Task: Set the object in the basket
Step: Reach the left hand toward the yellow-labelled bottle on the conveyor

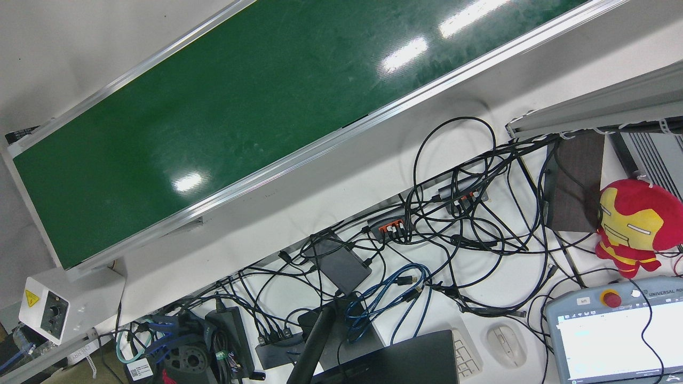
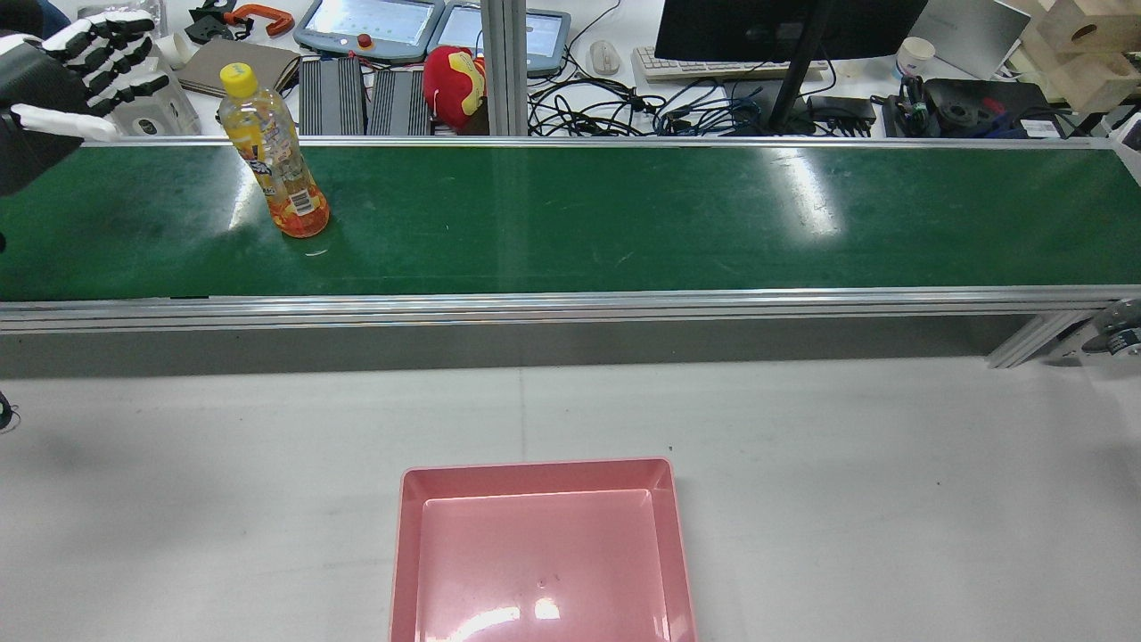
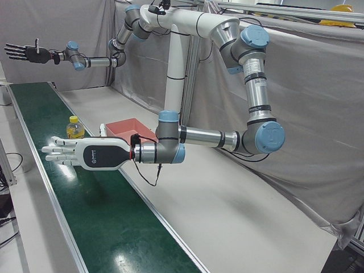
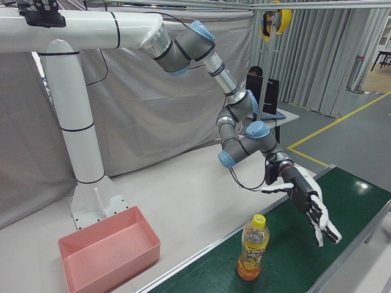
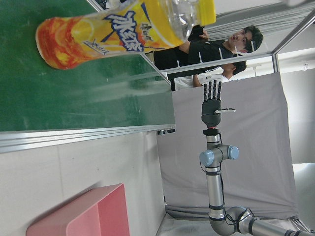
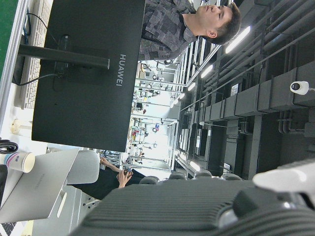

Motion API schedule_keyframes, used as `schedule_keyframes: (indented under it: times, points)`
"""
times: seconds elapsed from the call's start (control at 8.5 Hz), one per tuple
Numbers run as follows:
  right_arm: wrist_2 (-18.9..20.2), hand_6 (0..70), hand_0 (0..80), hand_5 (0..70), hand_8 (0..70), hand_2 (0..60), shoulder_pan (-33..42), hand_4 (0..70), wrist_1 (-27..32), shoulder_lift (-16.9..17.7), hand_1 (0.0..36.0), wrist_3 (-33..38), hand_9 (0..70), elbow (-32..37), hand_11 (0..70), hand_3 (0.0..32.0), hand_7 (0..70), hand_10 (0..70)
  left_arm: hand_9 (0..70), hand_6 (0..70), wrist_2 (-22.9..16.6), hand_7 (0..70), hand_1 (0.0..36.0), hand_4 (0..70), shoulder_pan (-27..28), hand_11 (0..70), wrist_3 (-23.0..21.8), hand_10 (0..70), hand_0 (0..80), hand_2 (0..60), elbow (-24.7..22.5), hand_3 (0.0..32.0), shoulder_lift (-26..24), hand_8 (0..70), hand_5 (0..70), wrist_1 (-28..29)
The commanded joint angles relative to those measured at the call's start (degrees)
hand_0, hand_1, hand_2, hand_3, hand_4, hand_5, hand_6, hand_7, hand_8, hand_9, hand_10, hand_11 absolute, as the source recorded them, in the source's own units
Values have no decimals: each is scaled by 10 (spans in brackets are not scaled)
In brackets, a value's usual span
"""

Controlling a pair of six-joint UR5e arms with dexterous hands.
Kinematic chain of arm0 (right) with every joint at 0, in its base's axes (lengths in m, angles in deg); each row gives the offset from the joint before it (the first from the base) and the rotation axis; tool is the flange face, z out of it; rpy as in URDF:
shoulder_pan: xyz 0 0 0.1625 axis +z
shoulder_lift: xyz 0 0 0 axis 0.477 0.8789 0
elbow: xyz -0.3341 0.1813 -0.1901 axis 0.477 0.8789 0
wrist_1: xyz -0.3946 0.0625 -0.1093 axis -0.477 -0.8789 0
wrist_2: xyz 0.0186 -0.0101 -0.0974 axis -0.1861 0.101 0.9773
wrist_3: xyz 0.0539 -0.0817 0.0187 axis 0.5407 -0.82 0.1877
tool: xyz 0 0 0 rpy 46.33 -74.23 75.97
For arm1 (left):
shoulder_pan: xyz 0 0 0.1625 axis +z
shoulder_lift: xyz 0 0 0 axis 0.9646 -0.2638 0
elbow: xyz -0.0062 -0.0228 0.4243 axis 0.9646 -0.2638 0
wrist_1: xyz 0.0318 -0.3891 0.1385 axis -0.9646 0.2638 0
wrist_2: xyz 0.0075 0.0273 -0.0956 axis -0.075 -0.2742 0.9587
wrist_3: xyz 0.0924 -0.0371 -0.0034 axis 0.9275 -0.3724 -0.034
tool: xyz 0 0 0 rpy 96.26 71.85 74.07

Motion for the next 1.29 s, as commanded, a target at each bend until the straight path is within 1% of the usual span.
schedule_keyframes:
  times: [0.0, 0.12, 0.24, 0.35, 0.47, 0.59, 0.71, 0.82, 0.94, 1.18]
  points:
    - [0, 0, 0, 0, 0, 0, 0, 0, 0, 0, 0, 0, 0, 0, 0, 0, 0, 0, 9, 0, 83, 44, 181, 23, 75, 121, 1, 67, 530, 80, 4, 14, 1, 11, 263, 2]
    - [0, 0, 0, 0, 0, 0, -1, 0, 0, 0, 0, 0, 0, 0, 0, 0, 0, 0, 3, 0, 89, 42, 185, 21, 83, 118, 3, 65, 529, 96, 5, 16, -2, 6, 259, 1]
    - [0, 0, 0, 0, 0, 0, -1, 0, 0, 0, 0, 0, 0, 0, 0, 0, 0, 0, 1, 0, 90, 42, 182, 19, 95, 115, 14, 63, 526, 95, 10, 16, -6, 4, 264, 1]
    - [0, 0, 0, 0, 0, 0, 0, 0, 0, 0, 0, 0, 0, -1, 0, 0, 0, 0, 0, 0, 98, 43, 187, 26, 107, 112, 15, 61, 534, 91, 15, 10, -12, 1, 280, 1]
    - [0, 0, 0, 0, 0, 0, -1, 0, 0, 0, 0, 0, 0, 0, 0, 0, 0, 0, 0, 0, 114, 43, 185, 20, 110, 116, 15, 64, 534, 79, 16, 12, -16, 2, 288, 1]
    - [0, 0, 0, 0, 0, 0, 0, 0, 0, 0, 0, 0, 0, -1, 0, 0, 0, 0, 0, 0, 113, 43, 173, 21, 110, 112, 16, 61, 537, 26, 17, 16, -28, 2, 278, -7]
    - [0, 0, 0, 0, 0, 0, 0, 0, 0, 0, 0, 0, 0, 0, 0, 0, 0, 0, 0, 0, 114, 44, 170, 17, 110, 106, 16, 56, 560, 0, 17, 18, -41, 0, 272, -15]
    - [0, 0, 0, 0, 0, 0, -1, 0, 0, 0, 0, 0, 0, -1, 0, 0, 0, 0, 0, 0, 114, 43, 191, 23, 118, 101, 24, 51, 579, 0, 18, 18, -60, 3, 263, -26]
    - [0, 0, 0, 0, 0, 0, 0, 0, 0, 0, 0, 0, 0, -1, 0, 0, 0, 0, 0, 0, 114, 44, 192, 31, 131, 102, 27, 52, 579, 0, 20, 12, -70, 4, 277, -31]
    - [0, 0, 0, 0, 0, 0, 0, 0, 0, 0, 0, 0, 0, -2, 0, 0, 0, 0, 0, 0, 117, 44, 187, 34, 132, 101, 27, 53, 559, 8, 28, 2, -79, 3, 295, -31]
